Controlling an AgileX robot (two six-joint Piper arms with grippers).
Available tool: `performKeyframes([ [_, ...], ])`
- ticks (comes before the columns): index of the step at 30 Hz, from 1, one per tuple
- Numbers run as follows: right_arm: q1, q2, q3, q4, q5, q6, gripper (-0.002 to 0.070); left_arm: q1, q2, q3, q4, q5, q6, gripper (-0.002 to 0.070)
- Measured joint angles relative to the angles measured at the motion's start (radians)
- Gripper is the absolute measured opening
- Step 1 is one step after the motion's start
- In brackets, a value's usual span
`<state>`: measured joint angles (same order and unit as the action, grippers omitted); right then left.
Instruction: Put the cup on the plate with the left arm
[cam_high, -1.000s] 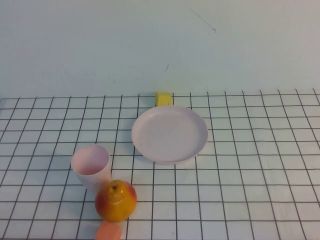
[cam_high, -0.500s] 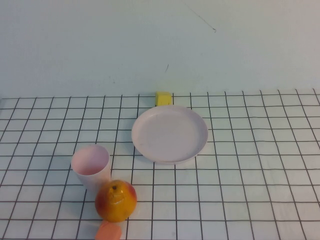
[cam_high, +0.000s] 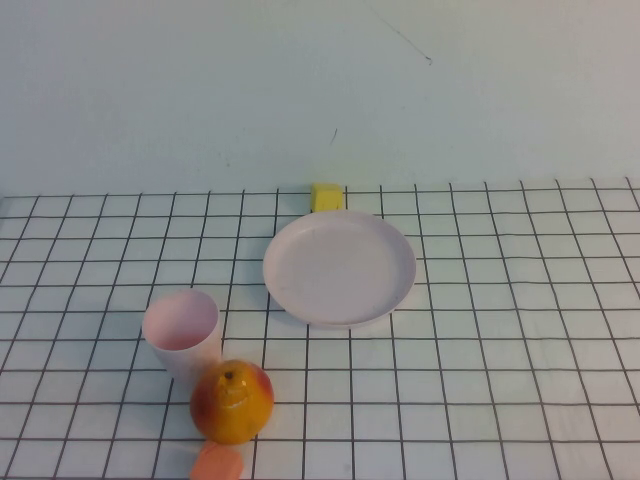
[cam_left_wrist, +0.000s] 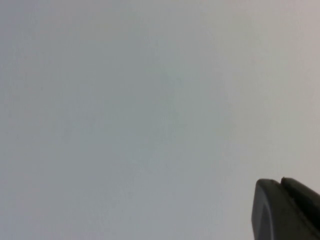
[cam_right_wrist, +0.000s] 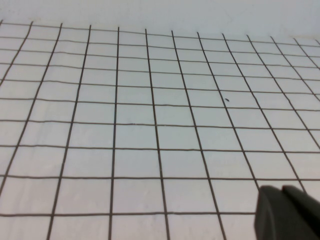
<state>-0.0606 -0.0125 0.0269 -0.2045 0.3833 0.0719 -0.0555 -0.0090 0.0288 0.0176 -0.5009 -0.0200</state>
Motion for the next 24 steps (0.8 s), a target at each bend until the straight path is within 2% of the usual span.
performKeyframes([
  [5, 0.000, 0.000, 0.000, 0.000, 0.000, 0.000, -0.0002, 0.000, 0.000, 0.000, -0.012, -0.037, 0.009, -0.0002],
  [10, 0.000, 0.000, 0.000, 0.000, 0.000, 0.000, -0.0002, 0.000, 0.000, 0.000, -0.134, -0.034, 0.026, -0.0002],
  [11, 0.000, 0.000, 0.000, 0.000, 0.000, 0.000, -0.0002, 0.000, 0.000, -0.010, -0.152, 0.006, 0.027, -0.0002],
  [17, 0.000, 0.000, 0.000, 0.000, 0.000, 0.000, -0.0002, 0.000, 0.047, -0.276, -0.181, 0.501, 0.081, -0.0002],
  [21, 0.000, 0.000, 0.000, 0.000, 0.000, 0.002, -0.0002, 0.000, 0.166, -0.461, -0.181, 0.651, 0.088, -0.0002],
  [24, 0.000, 0.000, 0.000, 0.000, 0.000, 0.002, -0.0002, 0.000, 0.271, -0.573, -0.181, 0.688, 0.078, -0.0002],
])
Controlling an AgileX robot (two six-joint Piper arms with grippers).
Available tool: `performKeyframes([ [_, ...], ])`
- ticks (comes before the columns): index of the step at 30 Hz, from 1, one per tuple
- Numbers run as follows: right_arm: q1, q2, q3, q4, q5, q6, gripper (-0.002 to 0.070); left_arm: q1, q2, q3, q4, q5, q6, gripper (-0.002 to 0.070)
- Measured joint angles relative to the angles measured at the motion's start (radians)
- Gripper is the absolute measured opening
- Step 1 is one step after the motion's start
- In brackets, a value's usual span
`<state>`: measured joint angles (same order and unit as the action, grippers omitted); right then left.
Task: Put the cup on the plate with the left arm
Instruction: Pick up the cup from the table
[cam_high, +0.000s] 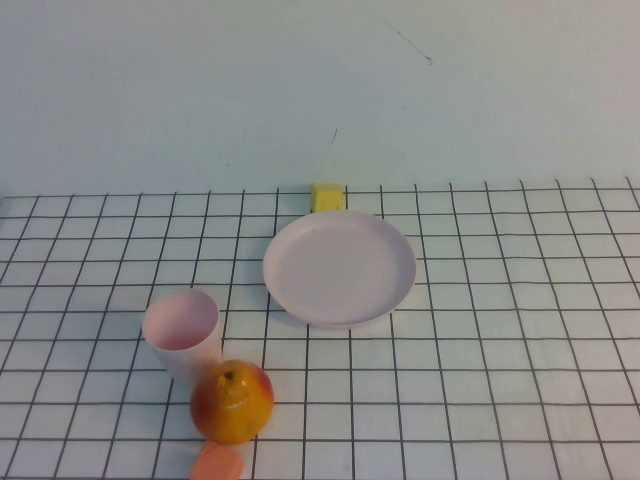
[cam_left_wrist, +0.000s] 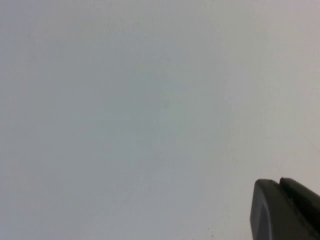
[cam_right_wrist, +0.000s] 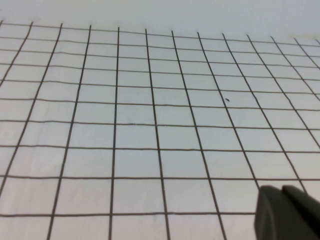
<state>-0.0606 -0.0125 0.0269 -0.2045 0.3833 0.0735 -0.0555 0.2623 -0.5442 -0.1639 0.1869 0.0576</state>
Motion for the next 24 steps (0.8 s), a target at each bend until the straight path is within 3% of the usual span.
performKeyframes([
  [5, 0.000, 0.000, 0.000, 0.000, 0.000, 0.000, -0.0002, -0.001, 0.193, -0.146, -0.004, 0.152, -0.020, -0.0002],
  [14, 0.000, 0.000, 0.000, 0.000, 0.000, 0.000, -0.0002, -0.007, 0.641, -0.387, -0.031, 0.500, 0.085, 0.0019],
  [17, 0.000, 0.000, 0.000, 0.000, 0.000, 0.000, -0.0002, -0.007, 0.771, -0.454, -0.078, 0.569, 0.089, 0.0124],
  [21, 0.000, 0.000, 0.000, 0.000, 0.000, 0.000, -0.0002, -0.007, 0.931, -0.550, -0.108, 0.681, 0.109, 0.0375],
  [24, 0.000, 0.000, 0.000, 0.000, 0.000, 0.000, -0.0002, -0.007, 1.031, -0.605, -0.118, 0.721, 0.134, 0.0503],
])
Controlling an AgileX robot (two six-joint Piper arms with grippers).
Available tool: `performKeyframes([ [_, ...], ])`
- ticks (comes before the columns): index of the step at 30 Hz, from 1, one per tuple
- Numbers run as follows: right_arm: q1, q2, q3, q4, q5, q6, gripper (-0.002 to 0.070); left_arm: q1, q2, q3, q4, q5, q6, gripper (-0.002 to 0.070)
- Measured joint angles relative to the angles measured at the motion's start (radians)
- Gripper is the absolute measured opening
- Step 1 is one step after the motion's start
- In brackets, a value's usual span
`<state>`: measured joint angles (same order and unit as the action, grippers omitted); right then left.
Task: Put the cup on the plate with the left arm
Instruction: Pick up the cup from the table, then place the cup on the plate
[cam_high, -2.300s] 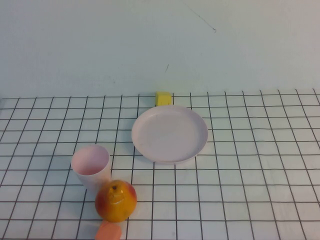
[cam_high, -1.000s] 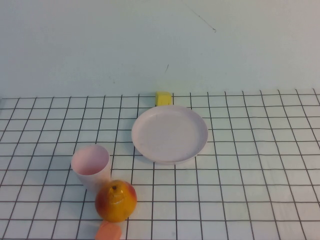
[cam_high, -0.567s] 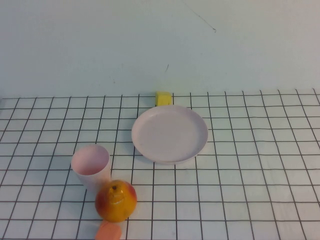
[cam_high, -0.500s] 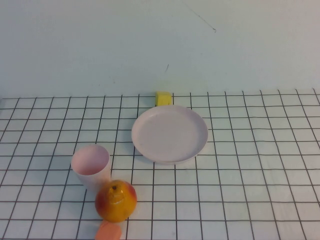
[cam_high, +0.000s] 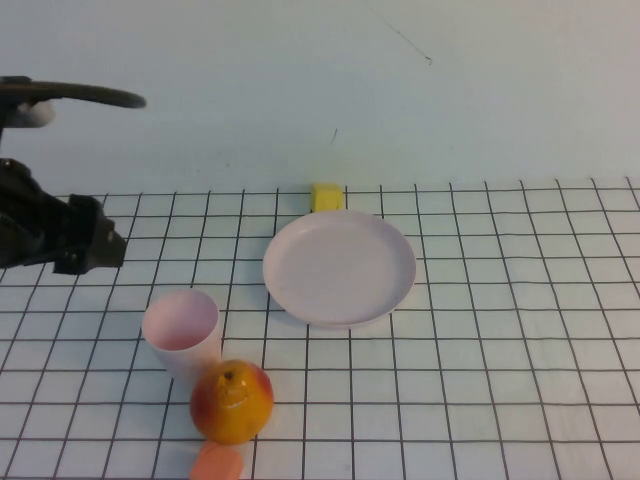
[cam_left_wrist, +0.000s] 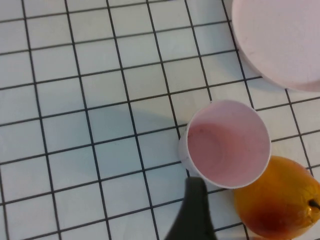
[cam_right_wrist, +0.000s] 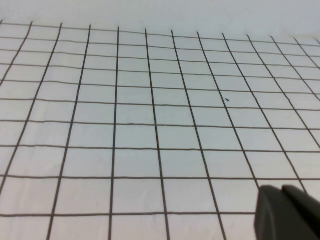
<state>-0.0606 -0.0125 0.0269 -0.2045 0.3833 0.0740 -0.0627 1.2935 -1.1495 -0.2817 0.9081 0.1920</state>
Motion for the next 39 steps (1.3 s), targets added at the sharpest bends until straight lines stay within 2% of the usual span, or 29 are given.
performKeyframes([
  [2, 0.000, 0.000, 0.000, 0.000, 0.000, 0.000, -0.0002, 0.000, 0.062, -0.025, -0.013, 0.005, 0.009, 0.0524],
  [10, 0.000, 0.000, 0.000, 0.000, 0.000, 0.000, -0.0002, -0.018, 0.321, -0.093, -0.064, -0.026, 0.017, 0.0510],
  [16, 0.000, 0.000, 0.000, 0.000, 0.000, 0.000, -0.0002, -0.087, 0.481, -0.162, 0.007, -0.048, 0.025, 0.0499],
  [19, 0.000, 0.000, 0.000, 0.000, 0.000, 0.000, -0.0002, -0.108, 0.540, -0.180, 0.050, -0.049, 0.025, 0.0468],
  [21, 0.000, 0.000, 0.000, 0.000, 0.000, 0.000, -0.0002, -0.110, 0.572, -0.179, 0.066, -0.049, 0.025, 0.0422],
  [24, 0.000, 0.000, 0.000, 0.000, 0.000, 0.000, -0.0002, -0.111, 0.604, -0.179, 0.080, -0.049, 0.025, 0.0312],
  [27, 0.000, 0.000, 0.000, 0.000, 0.000, 0.000, -0.0002, -0.111, 0.620, -0.182, 0.090, -0.053, 0.028, 0.0137],
  [29, 0.000, 0.000, 0.000, 0.000, 0.000, 0.000, -0.0002, -0.111, 0.625, -0.197, 0.069, -0.051, 0.033, 0.0059],
  [31, 0.000, 0.000, 0.000, 0.000, 0.000, 0.000, -0.0002, -0.111, 0.625, -0.225, 0.022, -0.037, 0.053, 0.0027],
  [34, 0.000, 0.000, 0.000, 0.000, 0.000, 0.000, -0.0002, -0.118, 0.625, -0.302, -0.045, -0.017, 0.071, 0.0020],
  [39, 0.000, 0.000, 0.000, 0.000, 0.000, 0.000, -0.0002, -0.180, 0.642, -0.456, -0.071, -0.041, 0.079, 0.0019],
])
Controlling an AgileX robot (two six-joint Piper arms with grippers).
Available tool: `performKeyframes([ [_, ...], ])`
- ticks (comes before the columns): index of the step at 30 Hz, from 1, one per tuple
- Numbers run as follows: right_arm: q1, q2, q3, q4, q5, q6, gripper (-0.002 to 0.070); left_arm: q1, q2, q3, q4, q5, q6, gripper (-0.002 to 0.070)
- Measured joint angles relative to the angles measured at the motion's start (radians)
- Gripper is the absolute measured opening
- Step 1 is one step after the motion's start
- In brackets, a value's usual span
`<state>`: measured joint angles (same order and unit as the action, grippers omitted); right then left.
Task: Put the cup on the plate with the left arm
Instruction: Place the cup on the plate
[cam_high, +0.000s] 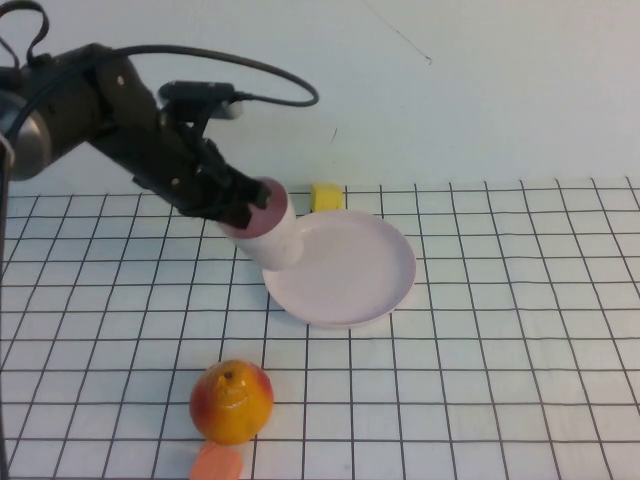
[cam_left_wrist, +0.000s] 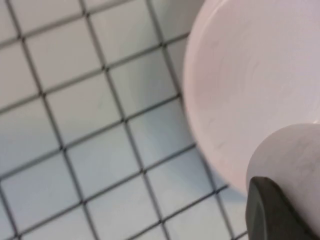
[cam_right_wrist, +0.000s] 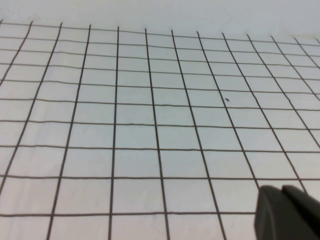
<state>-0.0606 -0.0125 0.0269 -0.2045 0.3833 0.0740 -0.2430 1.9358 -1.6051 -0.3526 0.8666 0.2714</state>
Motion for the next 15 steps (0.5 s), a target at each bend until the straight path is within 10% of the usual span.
performKeyframes([
  [15, 0.000, 0.000, 0.000, 0.000, 0.000, 0.000, -0.0002, -0.174, 0.328, -0.402, 0.114, 0.084, -0.121, 0.0018],
])
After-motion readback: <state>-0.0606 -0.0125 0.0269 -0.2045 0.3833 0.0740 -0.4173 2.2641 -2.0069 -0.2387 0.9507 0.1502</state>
